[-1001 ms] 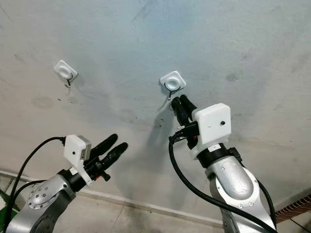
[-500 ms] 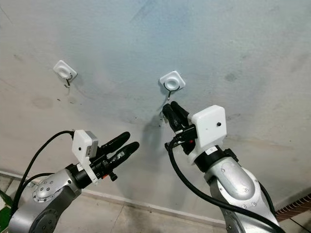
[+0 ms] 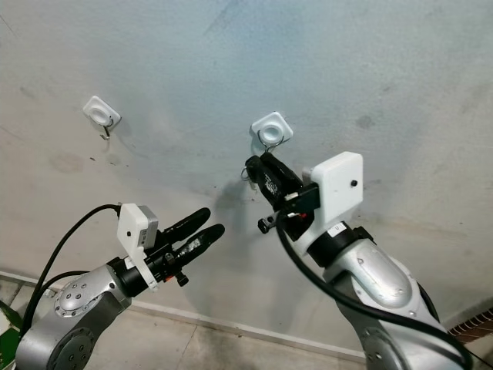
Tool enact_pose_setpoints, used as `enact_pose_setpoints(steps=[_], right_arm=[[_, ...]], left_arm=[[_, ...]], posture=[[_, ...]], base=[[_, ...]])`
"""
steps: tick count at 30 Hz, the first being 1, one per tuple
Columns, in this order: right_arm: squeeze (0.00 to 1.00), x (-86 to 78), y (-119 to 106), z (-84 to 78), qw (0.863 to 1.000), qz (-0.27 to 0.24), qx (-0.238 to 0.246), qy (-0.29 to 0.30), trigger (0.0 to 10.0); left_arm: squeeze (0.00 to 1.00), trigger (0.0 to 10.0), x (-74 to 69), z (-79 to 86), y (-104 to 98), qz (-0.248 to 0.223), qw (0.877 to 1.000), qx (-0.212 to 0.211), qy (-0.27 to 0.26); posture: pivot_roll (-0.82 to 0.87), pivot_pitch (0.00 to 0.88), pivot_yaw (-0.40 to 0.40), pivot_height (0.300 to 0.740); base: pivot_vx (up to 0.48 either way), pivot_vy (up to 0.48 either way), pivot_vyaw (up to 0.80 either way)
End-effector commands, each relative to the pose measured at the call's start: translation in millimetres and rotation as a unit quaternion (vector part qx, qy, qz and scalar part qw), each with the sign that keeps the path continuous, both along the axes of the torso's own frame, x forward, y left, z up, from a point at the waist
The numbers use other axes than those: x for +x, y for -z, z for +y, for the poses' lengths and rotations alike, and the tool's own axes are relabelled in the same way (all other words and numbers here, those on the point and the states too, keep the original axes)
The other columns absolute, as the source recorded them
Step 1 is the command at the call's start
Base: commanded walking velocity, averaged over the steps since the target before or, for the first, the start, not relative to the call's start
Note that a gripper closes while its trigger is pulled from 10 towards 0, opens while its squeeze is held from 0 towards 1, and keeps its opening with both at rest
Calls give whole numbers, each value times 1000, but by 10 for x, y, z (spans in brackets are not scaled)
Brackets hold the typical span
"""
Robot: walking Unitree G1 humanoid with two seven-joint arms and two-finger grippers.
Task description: Hang keys on a hook
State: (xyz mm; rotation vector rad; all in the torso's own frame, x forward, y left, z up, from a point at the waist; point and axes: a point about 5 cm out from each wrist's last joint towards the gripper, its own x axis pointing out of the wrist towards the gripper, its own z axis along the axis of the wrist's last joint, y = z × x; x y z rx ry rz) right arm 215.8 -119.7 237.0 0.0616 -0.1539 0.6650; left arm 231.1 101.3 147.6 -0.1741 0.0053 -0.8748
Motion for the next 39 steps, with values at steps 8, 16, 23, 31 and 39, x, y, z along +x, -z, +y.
enact_pose_setpoints(steps=[8,16,23,31,39], right_arm=[[0,-175,112,-16,998,27,-26,-44,10000],[0,-101,52,-73,1000,13,-11,-3,10000],[0,-9,-192,-65,999,-32,13,7,10000],[0,58,-246,-136,999,-41,19,30,10000],[0,108,-214,-132,999,-36,13,38,10000]], left_arm=[[0,10000,24,-12,25,3,1000,6,9],[0,10000,58,-19,14,-3,1000,8,11],[0,10000,84,-19,22,-3,1000,8,14],[0,10000,102,-28,19,-8,1000,9,19],[0,10000,101,-65,1,-13,999,7,38]], posture=[[-145,62,40,740],[-148,56,48,740],[-154,48,53,740],[-156,41,54,740],[-153,39,52,740]], base=[[0,0,0],[0,0,0],[0,0,0],[0,0,0],[0,0,0]])
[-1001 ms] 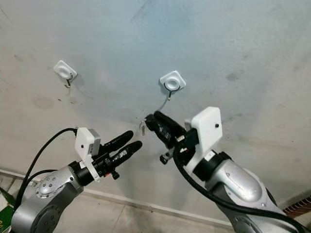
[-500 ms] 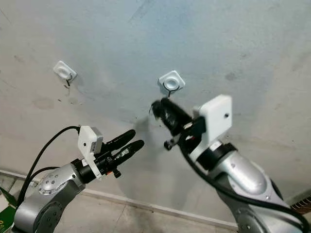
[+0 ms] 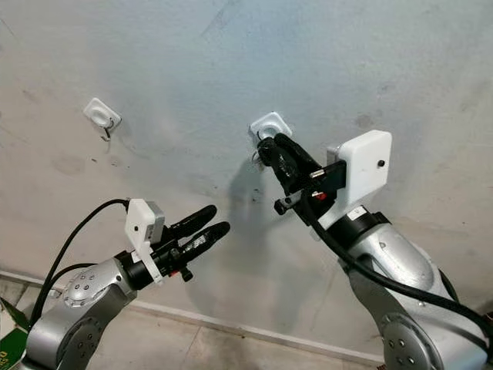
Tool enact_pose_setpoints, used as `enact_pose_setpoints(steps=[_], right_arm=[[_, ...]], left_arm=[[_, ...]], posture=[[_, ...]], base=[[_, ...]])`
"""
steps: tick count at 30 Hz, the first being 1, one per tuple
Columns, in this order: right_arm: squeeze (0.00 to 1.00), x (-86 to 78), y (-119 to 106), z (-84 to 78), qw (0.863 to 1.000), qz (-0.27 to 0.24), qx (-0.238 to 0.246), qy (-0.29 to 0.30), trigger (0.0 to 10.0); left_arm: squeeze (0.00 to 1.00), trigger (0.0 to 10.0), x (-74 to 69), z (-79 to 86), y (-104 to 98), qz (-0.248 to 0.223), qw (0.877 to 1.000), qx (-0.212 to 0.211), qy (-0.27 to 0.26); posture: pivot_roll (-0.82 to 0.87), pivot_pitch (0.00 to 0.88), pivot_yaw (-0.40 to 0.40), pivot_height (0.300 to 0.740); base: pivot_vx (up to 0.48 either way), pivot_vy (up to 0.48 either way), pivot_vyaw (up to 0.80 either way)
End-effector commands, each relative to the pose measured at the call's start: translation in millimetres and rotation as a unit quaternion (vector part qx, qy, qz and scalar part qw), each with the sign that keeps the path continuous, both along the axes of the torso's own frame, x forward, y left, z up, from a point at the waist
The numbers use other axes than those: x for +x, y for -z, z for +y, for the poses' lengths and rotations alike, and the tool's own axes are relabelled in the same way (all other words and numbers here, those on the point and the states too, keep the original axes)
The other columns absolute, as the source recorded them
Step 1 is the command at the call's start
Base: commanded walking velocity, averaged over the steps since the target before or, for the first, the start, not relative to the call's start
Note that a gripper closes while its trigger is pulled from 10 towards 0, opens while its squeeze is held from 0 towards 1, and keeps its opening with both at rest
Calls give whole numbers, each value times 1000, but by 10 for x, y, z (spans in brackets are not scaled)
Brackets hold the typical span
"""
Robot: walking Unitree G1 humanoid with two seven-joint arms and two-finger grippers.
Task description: Hang keys on a hook
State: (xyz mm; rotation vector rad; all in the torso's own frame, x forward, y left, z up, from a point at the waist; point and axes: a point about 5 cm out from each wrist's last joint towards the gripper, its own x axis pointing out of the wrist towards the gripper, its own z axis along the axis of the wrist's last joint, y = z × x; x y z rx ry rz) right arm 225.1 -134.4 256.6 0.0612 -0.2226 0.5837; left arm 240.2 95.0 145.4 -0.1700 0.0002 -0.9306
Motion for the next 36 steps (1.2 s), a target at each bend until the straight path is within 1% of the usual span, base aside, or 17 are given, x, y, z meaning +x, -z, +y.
enact_pose_setpoints(steps=[1,4,8,14,15,16,18,20,27,30,36], right_arm=[[0,22,-20,19,1000,-6,0,-3,10000],[0,30,-25,22,1000,-7,2,-2,10000],[0,51,-39,26,1000,-10,3,0,10000],[0,90,-53,19,1000,-16,3,6,10000],[0,97,-55,17,1000,-17,3,7,10000],[0,112,-58,10,1000,-18,3,9,10000],[0,123,-59,7,1000,-18,3,10,10000],[0,137,-58,7,1000,-19,3,11,10000],[0,166,-44,-1,1000,-20,2,15,10000],[0,190,-14,-24,1000,-16,0,23,10000],[0,207,75,-44,1000,-1,-1,31,10000]], left_arm=[[0,10000,11,-5,-32,-12,1000,8,12],[0,10000,8,-8,-50,-18,1000,9,15],[0,10000,14,-26,-131,-33,999,2,13],[0,10000,65,-26,-235,-58,998,-8,-17],[0,10000,78,-24,-267,-65,997,-11,-25],[0,10000,95,-26,-339,-87,996,-8,-33],[0,10000,105,-29,-389,-96,994,-13,-40],[0,10000,118,-24,-417,-94,994,-24,-50],[0,10000,84,-7,-370,-89,994,-23,-61],[0,10000,65,-29,-363,-86,994,-24,-60],[0,10000,71,-29,-360,-84,994,-24,-62]], posture=[[-153,39,52,740],[-152,41,53,740],[-153,44,49,740],[-153,46,46,740],[-154,47,45,740],[-149,46,43,740],[-149,46,43,740],[-148,45,41,740],[-147,46,40,740],[-144,46,36,740],[-142,45,33,740]], base=[[0,0,0],[0,0,0],[0,0,0],[0,0,0],[0,0,0],[0,0,0],[0,0,0],[0,0,0],[0,0,0],[0,0,0],[0,0,0]])
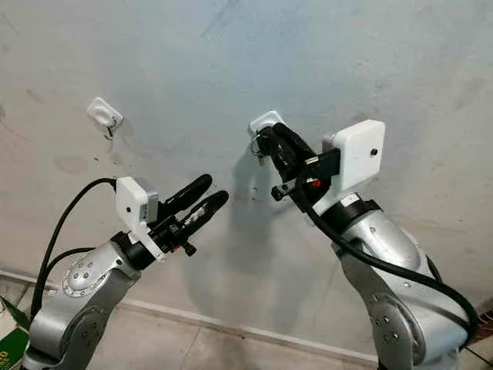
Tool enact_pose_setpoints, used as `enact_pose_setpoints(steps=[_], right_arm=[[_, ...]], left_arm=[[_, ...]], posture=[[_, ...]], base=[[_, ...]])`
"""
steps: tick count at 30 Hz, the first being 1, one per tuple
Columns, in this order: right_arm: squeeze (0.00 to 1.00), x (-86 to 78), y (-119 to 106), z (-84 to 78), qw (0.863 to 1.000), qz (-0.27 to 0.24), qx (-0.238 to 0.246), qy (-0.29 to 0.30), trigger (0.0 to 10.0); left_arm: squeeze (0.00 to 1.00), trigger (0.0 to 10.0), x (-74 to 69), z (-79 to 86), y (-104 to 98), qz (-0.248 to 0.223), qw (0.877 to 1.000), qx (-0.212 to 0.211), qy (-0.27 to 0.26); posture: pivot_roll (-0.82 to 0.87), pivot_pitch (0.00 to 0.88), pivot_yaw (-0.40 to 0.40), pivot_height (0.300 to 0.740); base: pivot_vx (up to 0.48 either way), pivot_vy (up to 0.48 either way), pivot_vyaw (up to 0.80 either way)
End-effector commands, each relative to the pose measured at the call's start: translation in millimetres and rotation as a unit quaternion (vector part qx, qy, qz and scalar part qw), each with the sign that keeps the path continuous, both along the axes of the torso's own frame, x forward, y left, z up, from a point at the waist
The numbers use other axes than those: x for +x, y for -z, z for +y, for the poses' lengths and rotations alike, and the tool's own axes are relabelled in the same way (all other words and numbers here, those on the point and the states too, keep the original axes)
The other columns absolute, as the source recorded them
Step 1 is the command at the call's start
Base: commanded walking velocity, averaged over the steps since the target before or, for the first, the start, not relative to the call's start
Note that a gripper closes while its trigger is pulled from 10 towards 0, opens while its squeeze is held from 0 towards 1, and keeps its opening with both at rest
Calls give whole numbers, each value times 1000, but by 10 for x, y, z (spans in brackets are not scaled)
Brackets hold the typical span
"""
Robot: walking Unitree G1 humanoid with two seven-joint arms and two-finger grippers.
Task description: Hang keys on a hook
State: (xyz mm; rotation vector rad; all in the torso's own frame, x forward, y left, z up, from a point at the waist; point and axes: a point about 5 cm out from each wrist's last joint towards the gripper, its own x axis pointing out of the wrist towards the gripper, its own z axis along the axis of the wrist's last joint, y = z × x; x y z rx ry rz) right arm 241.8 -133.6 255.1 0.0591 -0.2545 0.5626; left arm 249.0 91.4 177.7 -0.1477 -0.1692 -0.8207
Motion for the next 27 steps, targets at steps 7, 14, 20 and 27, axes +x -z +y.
enact_pose_setpoints(steps=[7,14,20,27], right_arm=[[0,23,185,-95,999,35,-6,28,10000],[0,-41,361,-170,997,63,-13,38,10000],[0,-59,404,-183,997,68,-15,41,10000],[0,-50,412,-168,997,63,-15,40,10000]], left_arm=[[0,10000,-15,12,-29,-9,1000,4,-2],[0,10000,-7,6,-26,-10,1000,6,-1],[0,10000,-3,3,-21,-9,1000,7,0],[0,10000,0,-1,-21,-10,1000,8,1]], posture=[[-143,43,34,740],[-144,44,36,740],[-144,45,39,740],[-143,44,40,740]], base=[[0,0,0],[0,0,0],[0,0,0],[0,0,0]])
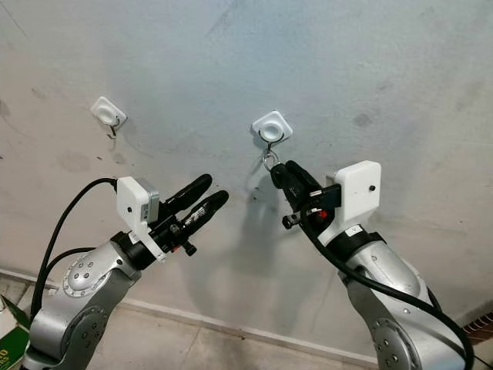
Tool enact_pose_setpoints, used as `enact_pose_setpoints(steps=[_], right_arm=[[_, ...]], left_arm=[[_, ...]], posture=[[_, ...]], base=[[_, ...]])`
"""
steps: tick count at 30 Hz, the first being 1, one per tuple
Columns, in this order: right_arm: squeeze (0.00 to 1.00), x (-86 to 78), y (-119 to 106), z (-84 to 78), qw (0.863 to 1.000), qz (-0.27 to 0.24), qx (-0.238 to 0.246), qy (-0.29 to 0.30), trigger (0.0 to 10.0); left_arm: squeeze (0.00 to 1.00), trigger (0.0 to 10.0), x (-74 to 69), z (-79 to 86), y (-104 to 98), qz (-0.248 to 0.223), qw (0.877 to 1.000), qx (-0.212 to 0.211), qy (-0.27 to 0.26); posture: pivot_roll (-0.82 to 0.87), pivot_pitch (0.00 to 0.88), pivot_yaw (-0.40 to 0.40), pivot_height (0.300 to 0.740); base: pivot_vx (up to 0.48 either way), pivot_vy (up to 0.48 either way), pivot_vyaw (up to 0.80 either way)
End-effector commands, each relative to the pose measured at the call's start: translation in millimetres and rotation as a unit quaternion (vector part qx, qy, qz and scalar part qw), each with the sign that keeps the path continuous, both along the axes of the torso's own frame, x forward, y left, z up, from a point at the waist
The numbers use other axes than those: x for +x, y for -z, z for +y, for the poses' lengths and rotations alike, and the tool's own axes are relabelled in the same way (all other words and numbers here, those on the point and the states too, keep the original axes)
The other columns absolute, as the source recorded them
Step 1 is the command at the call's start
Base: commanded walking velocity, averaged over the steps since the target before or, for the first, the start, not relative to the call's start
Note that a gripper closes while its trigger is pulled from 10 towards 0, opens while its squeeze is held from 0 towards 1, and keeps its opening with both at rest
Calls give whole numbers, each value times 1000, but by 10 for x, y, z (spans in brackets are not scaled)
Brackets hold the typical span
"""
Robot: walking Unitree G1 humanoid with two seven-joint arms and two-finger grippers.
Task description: Hang keys on a hook
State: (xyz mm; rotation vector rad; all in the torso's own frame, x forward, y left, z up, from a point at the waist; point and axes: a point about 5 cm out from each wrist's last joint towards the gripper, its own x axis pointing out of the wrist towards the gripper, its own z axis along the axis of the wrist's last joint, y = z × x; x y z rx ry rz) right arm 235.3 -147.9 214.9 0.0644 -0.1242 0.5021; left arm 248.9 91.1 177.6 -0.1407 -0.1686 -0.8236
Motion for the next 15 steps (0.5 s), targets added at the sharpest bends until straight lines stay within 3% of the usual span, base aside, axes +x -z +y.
enact_pose_setpoints(steps=[1,6,15], right_arm=[[0,19,11,-24,1000,-2,-5,11,10000],[0,38,1,-16,1000,-7,-10,15,10000],[0,126,35,59,996,-35,-73,32,10000]], left_arm=[[0,10000,2,1,-20,-8,1000,5,0],[0,10000,3,-3,-17,-8,1000,6,0],[0,10000,-1,-19,-9,-7,1000,6,0]], posture=[[-143,44,40,740],[-142,46,40,740],[-133,45,31,740]], base=[[0,0,0],[0,0,0],[0,0,0]])
